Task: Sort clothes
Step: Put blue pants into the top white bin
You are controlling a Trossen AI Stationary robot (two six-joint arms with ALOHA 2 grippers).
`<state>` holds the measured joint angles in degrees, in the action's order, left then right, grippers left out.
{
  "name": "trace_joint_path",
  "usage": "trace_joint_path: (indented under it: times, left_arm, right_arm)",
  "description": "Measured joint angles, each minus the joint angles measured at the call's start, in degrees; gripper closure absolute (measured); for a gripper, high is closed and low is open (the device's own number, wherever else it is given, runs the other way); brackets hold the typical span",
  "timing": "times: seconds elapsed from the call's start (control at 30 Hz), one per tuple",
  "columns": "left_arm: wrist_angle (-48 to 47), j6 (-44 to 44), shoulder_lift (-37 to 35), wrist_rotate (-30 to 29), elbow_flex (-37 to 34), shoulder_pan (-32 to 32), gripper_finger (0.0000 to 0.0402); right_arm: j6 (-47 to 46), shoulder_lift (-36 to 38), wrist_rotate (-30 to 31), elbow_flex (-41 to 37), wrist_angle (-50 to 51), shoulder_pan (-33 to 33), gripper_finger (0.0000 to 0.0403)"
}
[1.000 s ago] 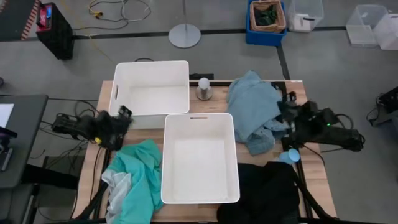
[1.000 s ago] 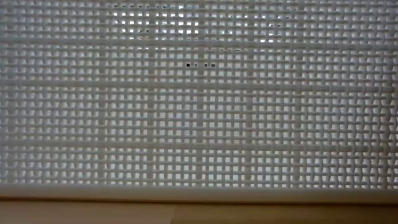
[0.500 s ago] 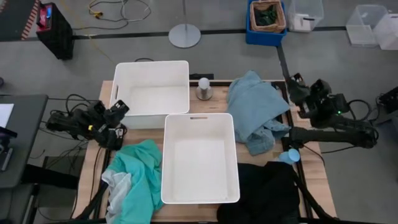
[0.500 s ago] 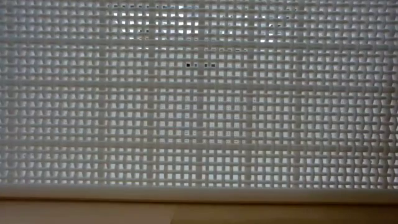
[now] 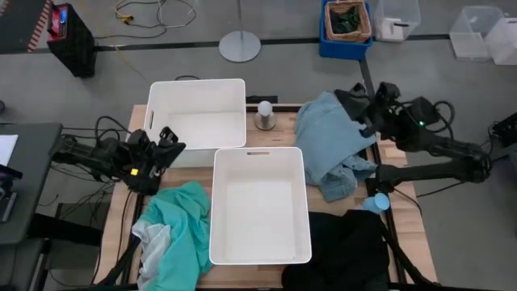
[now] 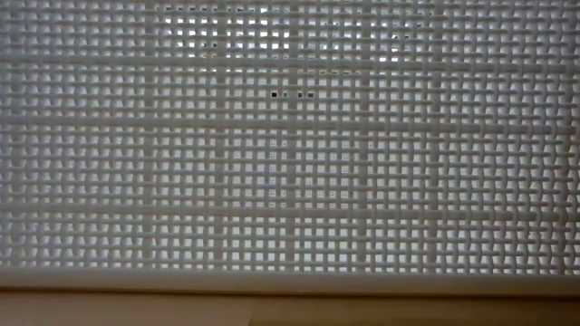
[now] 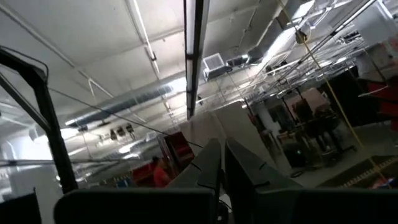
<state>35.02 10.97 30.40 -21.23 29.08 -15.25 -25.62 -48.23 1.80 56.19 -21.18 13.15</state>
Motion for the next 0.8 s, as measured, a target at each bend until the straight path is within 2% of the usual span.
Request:
trace_joint_path:
  times: [0.13, 0.37, 0.5, 0.67, 0.8]
  left_arm:
    - [-1.8, -0.8, 1.8, 0.0, 2.0, -0.3, 0.0401]
    - [-11.5, -1.3, 3.9, -0.3, 5.0, -0.3, 0.0374]
    - [-17.6, -2.3, 4.6, -1.0, 7.8, -0.3, 0.0349]
    - [-23.4, -3.2, 4.6, -2.5, 10.1, -0.4, 0.0327]
    - [-24.0, -3.3, 4.6, -2.8, 10.8, -0.4, 0.0322]
  right_arm:
    - [-0.3, -5.3, -0.6, 6.0, 7.2, -0.4, 0.036]
    - [-0.3, -12.5, -0.7, 19.3, 37.8, -2.5, 0.036]
    - [2.6, -15.6, -0.5, 25.7, 51.4, -4.4, 0.0354]
    - [4.4, -18.4, 2.8, 31.5, 71.4, -2.1, 0.0318]
    - [-1.6, -19.9, 4.7, 32.1, 80.3, 2.7, 0.0266]
